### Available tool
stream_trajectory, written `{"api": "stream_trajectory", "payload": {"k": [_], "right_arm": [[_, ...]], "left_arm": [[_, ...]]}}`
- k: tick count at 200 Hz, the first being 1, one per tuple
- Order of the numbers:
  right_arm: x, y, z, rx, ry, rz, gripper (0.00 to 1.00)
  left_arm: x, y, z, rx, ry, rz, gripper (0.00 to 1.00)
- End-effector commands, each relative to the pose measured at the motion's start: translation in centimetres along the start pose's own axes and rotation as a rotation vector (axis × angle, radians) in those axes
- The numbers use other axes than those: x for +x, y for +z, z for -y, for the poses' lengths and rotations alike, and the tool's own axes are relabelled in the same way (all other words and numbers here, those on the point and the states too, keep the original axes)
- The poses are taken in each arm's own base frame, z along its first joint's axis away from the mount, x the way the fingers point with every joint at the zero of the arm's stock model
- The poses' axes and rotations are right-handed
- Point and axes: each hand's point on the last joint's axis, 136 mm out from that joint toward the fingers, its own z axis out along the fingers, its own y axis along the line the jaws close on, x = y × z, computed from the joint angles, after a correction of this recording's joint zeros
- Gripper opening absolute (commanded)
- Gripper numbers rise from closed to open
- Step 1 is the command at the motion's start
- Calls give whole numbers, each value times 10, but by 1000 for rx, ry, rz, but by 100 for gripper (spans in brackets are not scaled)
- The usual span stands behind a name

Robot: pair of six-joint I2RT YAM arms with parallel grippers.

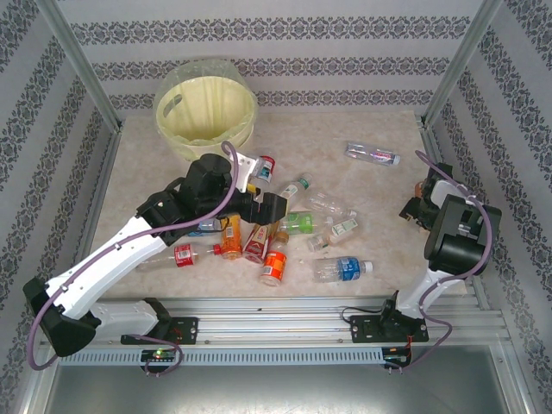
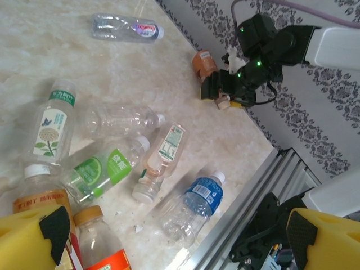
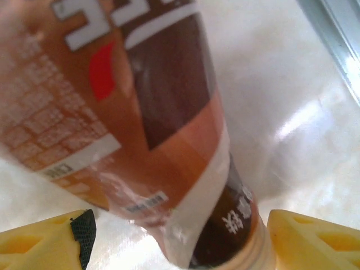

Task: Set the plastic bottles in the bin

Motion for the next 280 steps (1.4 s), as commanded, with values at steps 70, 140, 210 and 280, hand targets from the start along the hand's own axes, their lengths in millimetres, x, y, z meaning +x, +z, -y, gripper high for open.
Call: {"api": "stream_trajectory", "payload": {"k": [70, 140, 210, 280], "right_arm": [[-7, -3, -13, 28, -49, 33, 78], [-7, 0, -10, 52, -46, 34, 66], [-7, -3, -8, 88, -55, 49, 59], [-3, -13, -21, 71, -92, 68, 43]], "left_arm": [[-4, 8, 12, 32, -4, 31, 100], [-2, 11, 13, 32, 2, 18, 100], [1, 11, 12, 28, -13, 17, 100], [1, 10, 13, 33, -45, 22, 100]]}}
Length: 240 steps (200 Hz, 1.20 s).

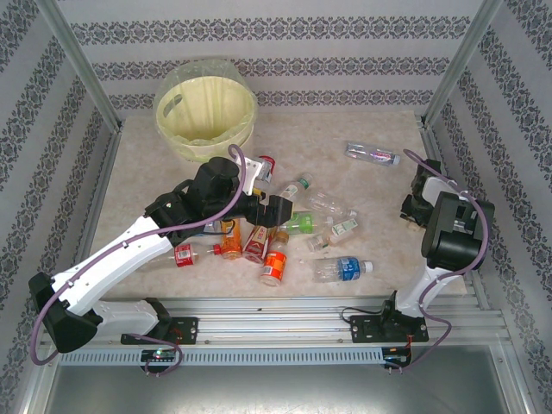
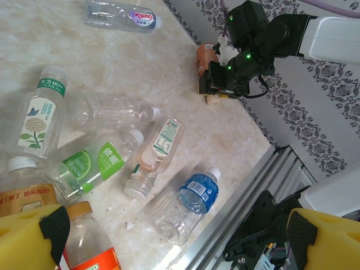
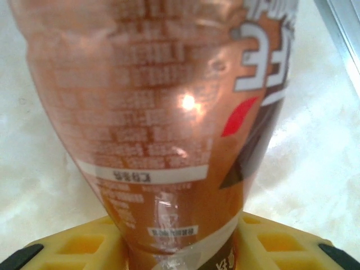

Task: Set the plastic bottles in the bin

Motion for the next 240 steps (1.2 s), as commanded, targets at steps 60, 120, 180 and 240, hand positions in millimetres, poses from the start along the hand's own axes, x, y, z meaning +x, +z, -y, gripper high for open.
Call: {"api": "stream_trajectory", "payload": {"k": [60, 120, 180, 240], "right_arm": [[2, -59, -40, -122, -46, 99, 43], [32, -144, -98, -426, -127, 200, 43], [79, -248, -129, -803, -276, 293, 40], [152, -319, -160, -1095, -503, 317, 41]], "left_arm": [[-4, 2, 5, 28, -61, 59, 100], [-10, 6, 8, 59, -99, 77, 100], [-36, 8, 21, 146, -138, 118, 100], [-62, 21, 40, 276, -129, 164, 100]]}}
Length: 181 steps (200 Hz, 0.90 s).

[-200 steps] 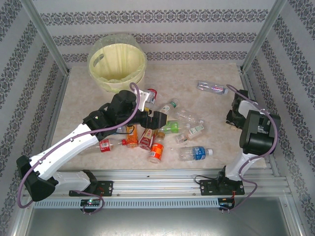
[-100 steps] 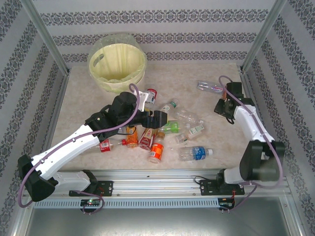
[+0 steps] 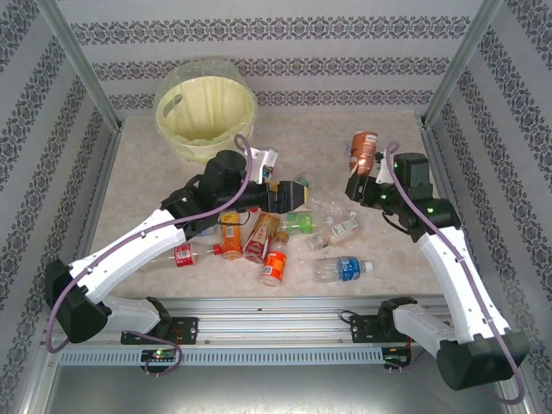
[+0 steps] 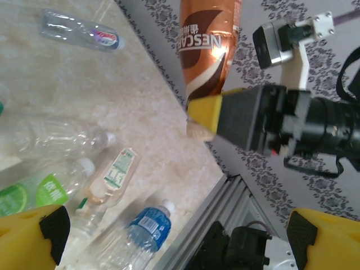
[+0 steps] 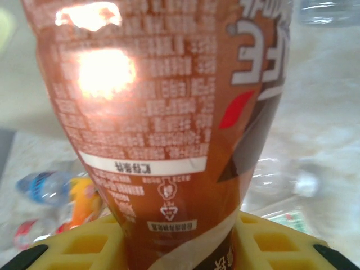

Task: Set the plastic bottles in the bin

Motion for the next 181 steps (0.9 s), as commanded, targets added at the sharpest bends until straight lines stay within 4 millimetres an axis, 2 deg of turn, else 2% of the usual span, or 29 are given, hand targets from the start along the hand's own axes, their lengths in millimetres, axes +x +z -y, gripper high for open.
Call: {"api": "stream_trajectory", "payload": {"k": [1, 48, 81, 126, 181], "right_arm": [[19, -2, -39, -151, -48, -35, 41], [45, -5, -80, -268, -142, -52, 41], [54, -2, -106, -333, -192, -66, 42], [60, -3, -130, -396, -230, -88, 42], [63, -17, -141, -444, -232, -76, 41]], "left_arm": [[-29, -3, 30, 126, 21, 77, 100], [-43, -7, 38, 192, 33, 124, 100], [-39, -4, 36, 218, 32, 126, 100], [-41, -5, 36, 244, 20, 149, 100], [-42, -2, 21, 203, -16, 148, 99]]}}
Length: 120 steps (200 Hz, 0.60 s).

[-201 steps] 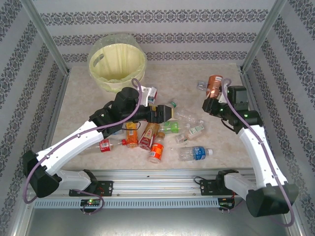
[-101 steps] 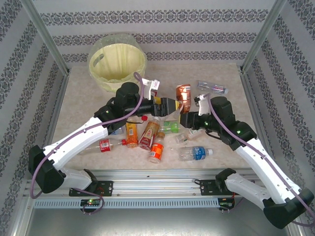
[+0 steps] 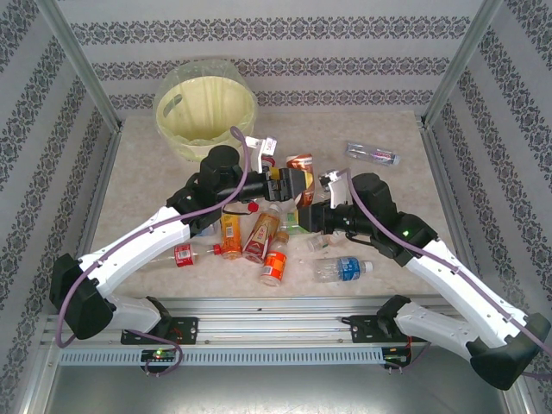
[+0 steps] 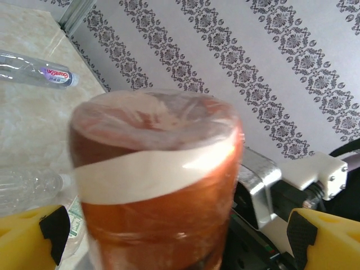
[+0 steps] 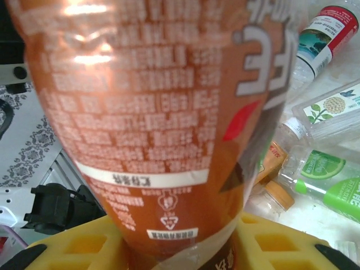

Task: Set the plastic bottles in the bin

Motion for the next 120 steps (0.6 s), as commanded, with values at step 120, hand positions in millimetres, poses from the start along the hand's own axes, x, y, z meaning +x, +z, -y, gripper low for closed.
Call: {"api": "stream_trajectory", "payload": {"k": [120], "right_arm": [[-6, -3, -26, -103, -31, 12, 43]], "left_arm": [[-17, 4, 12, 41, 17, 12, 72]]}}
